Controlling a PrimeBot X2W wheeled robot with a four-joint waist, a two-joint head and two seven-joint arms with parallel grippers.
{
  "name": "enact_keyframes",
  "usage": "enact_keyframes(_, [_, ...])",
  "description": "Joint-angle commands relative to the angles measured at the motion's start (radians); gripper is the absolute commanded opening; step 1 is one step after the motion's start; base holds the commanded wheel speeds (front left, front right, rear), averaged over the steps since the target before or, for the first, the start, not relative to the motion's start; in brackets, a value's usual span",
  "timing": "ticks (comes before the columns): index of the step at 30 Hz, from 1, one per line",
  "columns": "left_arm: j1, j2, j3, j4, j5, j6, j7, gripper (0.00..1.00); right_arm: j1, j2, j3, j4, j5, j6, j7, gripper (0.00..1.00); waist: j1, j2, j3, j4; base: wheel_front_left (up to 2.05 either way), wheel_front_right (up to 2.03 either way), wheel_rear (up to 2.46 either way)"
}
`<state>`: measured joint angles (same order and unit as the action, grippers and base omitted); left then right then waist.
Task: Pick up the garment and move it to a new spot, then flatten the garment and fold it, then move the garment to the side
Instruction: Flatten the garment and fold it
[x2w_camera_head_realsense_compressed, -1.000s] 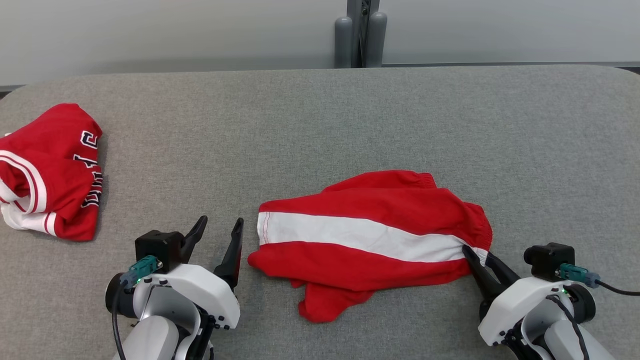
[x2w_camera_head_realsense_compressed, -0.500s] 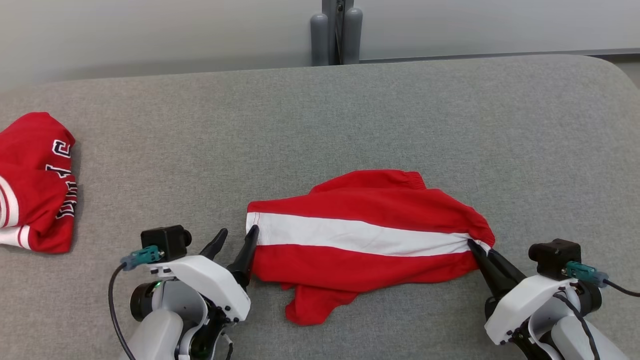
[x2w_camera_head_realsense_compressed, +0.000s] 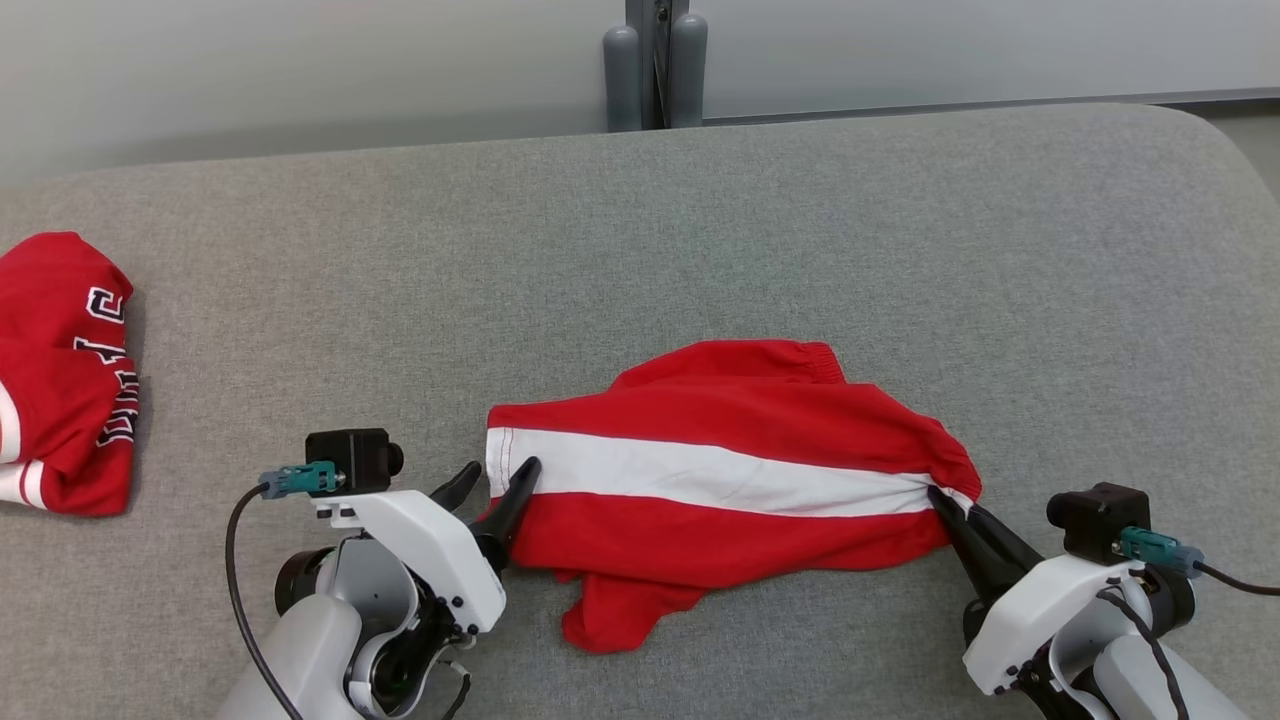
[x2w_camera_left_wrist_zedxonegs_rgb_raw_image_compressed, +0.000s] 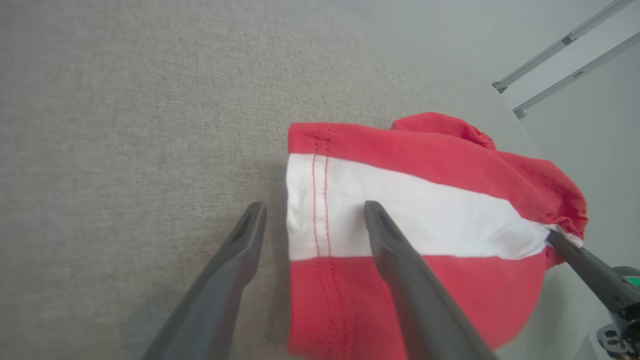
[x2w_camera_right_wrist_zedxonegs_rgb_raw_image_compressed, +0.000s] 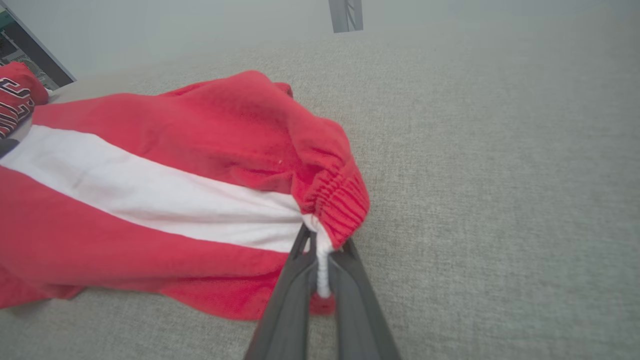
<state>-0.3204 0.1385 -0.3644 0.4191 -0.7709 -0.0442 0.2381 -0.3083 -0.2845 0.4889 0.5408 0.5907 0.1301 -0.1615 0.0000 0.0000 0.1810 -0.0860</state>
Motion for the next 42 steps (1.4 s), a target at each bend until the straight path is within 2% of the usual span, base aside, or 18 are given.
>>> enact_keyframes(1, [0.004, 0.009, 0.001, -0.005, 0.002, -0.001, -0.002, 1.00, -0.007, -0.006, -0.001, 0.005, 0.010, 0.001, -0.010, 0.00, 0.0000, 0.0000, -0.002, 0.000, 0.00, 0.00, 0.00])
enact_keyframes(4, [0.007, 0.003, -0.003, -0.013, 0.000, 0.003, -0.005, 1.00, -0.008, -0.005, 0.001, 0.011, 0.011, 0.001, -0.016, 0.00, 0.0000, 0.0000, -0.006, 0.000, 0.00, 0.00, 0.00])
enact_keyframes(9, [0.024, -0.011, -0.014, -0.037, -0.037, -0.018, 0.028, 1.00, -0.009, -0.006, 0.004, 0.021, 0.015, 0.001, -0.022, 0.00, 0.0000, 0.0000, -0.012, 0.003, 0.00, 0.00, 0.00])
enact_keyframes(20, [0.026, -0.001, -0.021, -0.050, -0.017, 0.006, 0.015, 1.00, -0.013, 0.001, 0.016, 0.037, 0.018, 0.001, -0.028, 0.00, 0.0000, 0.0000, -0.021, -0.004, 0.00, 0.00, 0.00])
enact_keyframes(22, [0.021, -0.006, -0.024, -0.052, -0.016, 0.004, 0.007, 0.84, -0.012, 0.002, 0.016, 0.039, 0.021, 0.001, -0.030, 0.00, 0.0000, 0.0000, -0.021, -0.005, 0.00, 0.00, 0.00])
enact_keyframes(23, [0.018, -0.009, -0.026, -0.054, -0.015, 0.003, 0.003, 0.73, -0.012, 0.002, 0.016, 0.041, 0.022, 0.001, -0.032, 0.00, 0.0000, 0.0000, -0.021, -0.004, 0.00, 0.00, 0.00])
enact_keyframes(24, [0.013, -0.011, -0.027, -0.055, -0.011, 0.003, -0.005, 0.47, -0.013, 0.001, 0.017, 0.042, 0.022, 0.001, -0.033, 0.00, 0.0000, 0.0000, -0.021, -0.004, 0.00, 0.00, 0.00])
enact_keyframes(25, [0.010, -0.011, -0.028, -0.055, -0.008, 0.003, -0.008, 0.34, -0.014, 0.002, 0.017, 0.043, 0.022, 0.001, -0.034, 0.00, 0.0000, 0.0000, -0.021, -0.005, 0.00, 0.00, 0.00])
enact_keyframes(26, [0.008, -0.012, -0.030, -0.053, -0.007, 0.003, -0.014, 0.09, -0.015, 0.002, 0.018, 0.045, 0.021, 0.001, -0.035, 0.00, 0.0000, 0.0000, -0.021, -0.005, 0.00, 0.00, 0.00])
enact_keyframes(27, [0.005, -0.013, -0.033, -0.052, -0.002, 0.001, -0.017, 0.00, -0.018, 0.003, 0.018, 0.045, 0.021, 0.001, -0.036, 0.00, 0.0000, 0.0000, -0.021, -0.005, 0.00, 0.00, 0.00])
enact_keyframes(35, [-0.012, -0.020, -0.039, -0.042, 0.008, -0.015, -0.070, 0.00, -0.035, -0.001, 0.025, 0.027, 0.031, 0.001, -0.043, 0.00, 0.0000, 0.0000, -0.030, -0.005, 0.00, 0.00, 0.00])
enact_keyframes(42, [-0.028, -0.031, 0.007, -0.106, -0.043, -0.034, -0.130, 0.00, -0.060, -0.027, 0.018, -0.067, 0.137, 0.001, -0.007, 0.00, 0.0000, 0.0000, -0.069, 0.005, 0.00, 0.00, 0.00])
